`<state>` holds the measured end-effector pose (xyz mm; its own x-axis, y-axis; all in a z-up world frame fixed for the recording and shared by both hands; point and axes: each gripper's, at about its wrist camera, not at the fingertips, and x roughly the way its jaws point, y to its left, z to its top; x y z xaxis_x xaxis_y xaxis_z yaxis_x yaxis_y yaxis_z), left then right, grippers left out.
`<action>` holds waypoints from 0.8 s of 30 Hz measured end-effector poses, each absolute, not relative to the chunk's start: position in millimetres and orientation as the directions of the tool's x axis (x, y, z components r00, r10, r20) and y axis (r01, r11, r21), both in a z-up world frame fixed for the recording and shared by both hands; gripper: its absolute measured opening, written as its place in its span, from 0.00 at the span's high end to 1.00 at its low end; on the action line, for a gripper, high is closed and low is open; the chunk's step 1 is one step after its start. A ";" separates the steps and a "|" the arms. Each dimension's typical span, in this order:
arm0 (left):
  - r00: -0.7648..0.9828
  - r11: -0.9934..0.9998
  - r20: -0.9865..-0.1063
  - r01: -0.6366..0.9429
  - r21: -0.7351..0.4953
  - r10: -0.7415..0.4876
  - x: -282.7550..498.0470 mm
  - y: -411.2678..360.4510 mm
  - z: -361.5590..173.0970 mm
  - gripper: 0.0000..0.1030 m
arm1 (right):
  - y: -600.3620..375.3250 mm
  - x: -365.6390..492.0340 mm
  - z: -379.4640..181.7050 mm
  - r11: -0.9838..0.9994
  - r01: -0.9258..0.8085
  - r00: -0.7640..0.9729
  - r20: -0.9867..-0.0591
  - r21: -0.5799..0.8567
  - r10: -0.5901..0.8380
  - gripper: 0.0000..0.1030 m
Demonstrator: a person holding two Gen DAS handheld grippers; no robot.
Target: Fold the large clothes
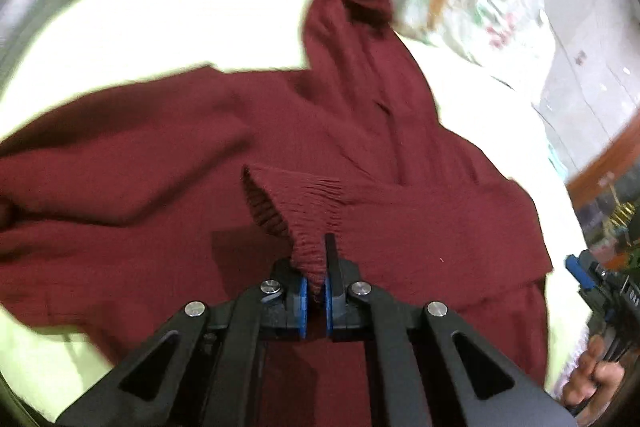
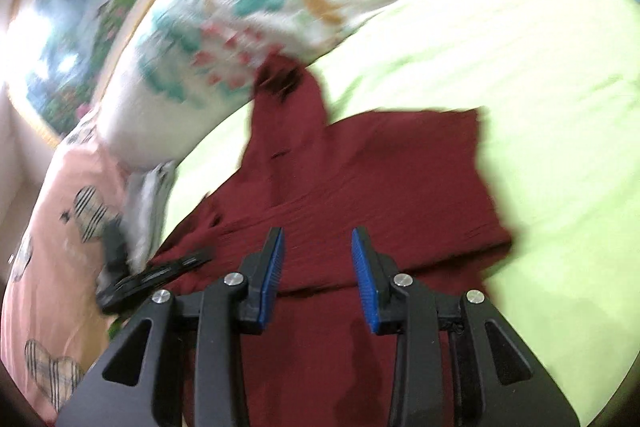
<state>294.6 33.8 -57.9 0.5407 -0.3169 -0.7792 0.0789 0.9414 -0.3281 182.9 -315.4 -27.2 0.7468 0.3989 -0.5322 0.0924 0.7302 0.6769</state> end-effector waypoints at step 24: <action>0.537 0.956 -0.807 -0.004 -0.293 -0.246 300.4 54.8 -70.0 0.96 | -374.2 266.6 -56.8 0.815 0.216 0.605 -0.729 0.538 0.321 0.86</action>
